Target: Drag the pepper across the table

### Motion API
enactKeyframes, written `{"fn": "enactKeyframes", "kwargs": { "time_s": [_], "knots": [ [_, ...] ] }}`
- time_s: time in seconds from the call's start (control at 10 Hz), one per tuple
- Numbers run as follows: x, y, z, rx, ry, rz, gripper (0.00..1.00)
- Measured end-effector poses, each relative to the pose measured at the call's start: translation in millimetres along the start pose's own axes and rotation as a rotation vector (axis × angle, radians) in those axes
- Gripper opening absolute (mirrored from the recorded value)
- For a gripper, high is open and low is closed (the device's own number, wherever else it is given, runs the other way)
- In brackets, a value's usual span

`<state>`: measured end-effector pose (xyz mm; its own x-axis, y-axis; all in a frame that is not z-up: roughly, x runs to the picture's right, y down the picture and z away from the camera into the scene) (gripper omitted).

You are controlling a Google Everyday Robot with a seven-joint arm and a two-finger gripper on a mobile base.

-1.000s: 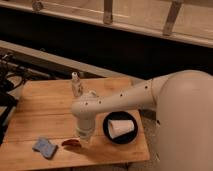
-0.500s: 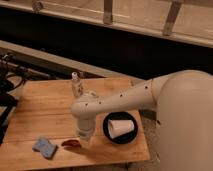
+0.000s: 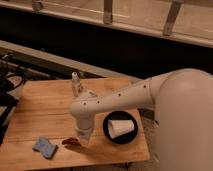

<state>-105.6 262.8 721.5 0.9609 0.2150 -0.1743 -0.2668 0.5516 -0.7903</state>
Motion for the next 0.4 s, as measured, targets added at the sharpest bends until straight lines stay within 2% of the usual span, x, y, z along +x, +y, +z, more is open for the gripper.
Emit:
{"fn": "enactKeyframes", "kwargs": {
  "time_s": [0.4],
  "knots": [
    [-41.3, -49.0, -10.6, -0.008, -0.025, -0.006, 0.00]
  ]
}}
